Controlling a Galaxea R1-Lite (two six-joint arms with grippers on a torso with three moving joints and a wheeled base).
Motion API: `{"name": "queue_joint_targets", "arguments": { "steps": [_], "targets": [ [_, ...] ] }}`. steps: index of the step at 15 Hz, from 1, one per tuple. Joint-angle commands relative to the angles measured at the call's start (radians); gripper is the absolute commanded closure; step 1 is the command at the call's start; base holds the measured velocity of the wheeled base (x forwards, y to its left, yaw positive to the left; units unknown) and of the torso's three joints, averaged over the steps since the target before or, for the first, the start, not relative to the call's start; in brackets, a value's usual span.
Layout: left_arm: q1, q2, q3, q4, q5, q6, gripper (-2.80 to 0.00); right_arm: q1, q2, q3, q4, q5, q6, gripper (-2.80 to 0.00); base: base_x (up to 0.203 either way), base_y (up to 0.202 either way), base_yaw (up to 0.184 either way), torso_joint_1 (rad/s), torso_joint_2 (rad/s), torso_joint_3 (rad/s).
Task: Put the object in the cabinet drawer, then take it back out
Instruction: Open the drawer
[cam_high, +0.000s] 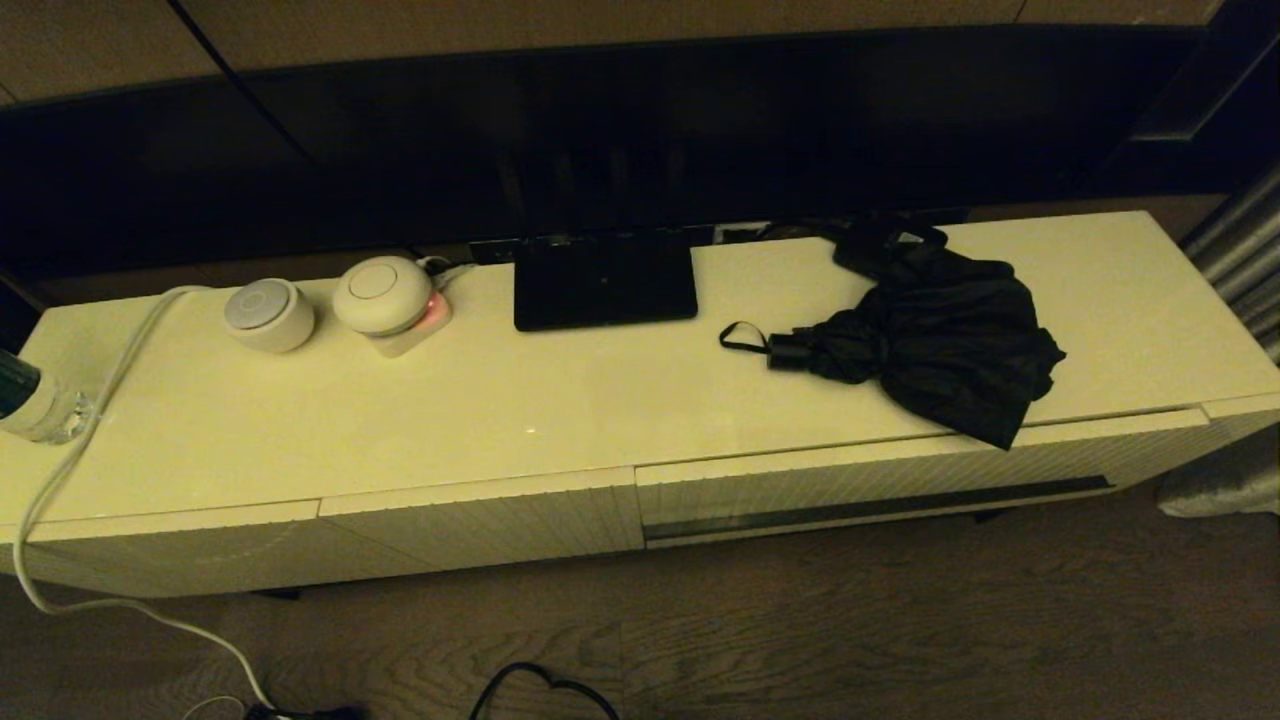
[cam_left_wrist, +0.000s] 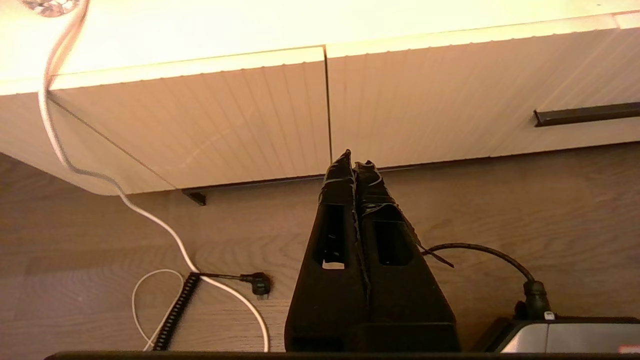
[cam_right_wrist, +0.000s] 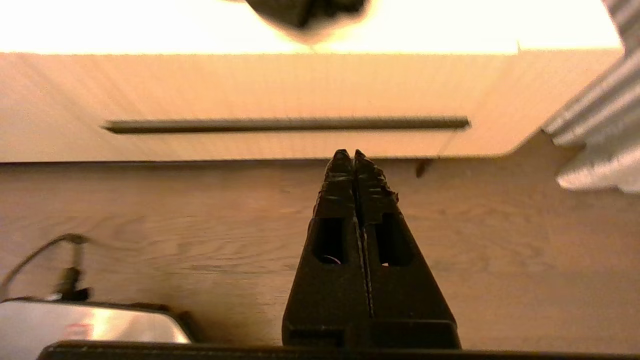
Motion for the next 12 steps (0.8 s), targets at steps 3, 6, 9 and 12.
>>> {"name": "queue_joint_targets", "arguments": {
  "steps": [3, 6, 9, 12],
  "targets": [
    [0.000, 0.000, 0.003, 0.000, 0.001, 0.000, 0.00, 0.000, 0.346, -0.267, 0.064, 0.066, -0.033, 0.00, 0.000, 0.000, 0.000, 0.000, 0.00, 0.000],
    [0.000, 0.000, 0.003, 0.000, 0.001, 0.000, 0.00, 0.004, 0.641, -0.493, 0.080, 0.090, -0.057, 0.00, 0.000, 0.000, 0.000, 0.000, 0.00, 0.000],
    [0.000, 0.000, 0.003, 0.000, 0.001, 0.000, 0.00, 0.013, 0.889, -0.658, 0.087, 0.101, -0.184, 0.00, 0.000, 0.000, 0.000, 0.000, 0.00, 0.000],
    [0.000, 0.000, 0.003, 0.000, 0.001, 0.000, 0.00, 0.090, 1.048, -0.721, 0.091, 0.103, -0.416, 0.00, 0.000, 0.000, 0.000, 0.000, 0.00, 0.000]
  ]
}}
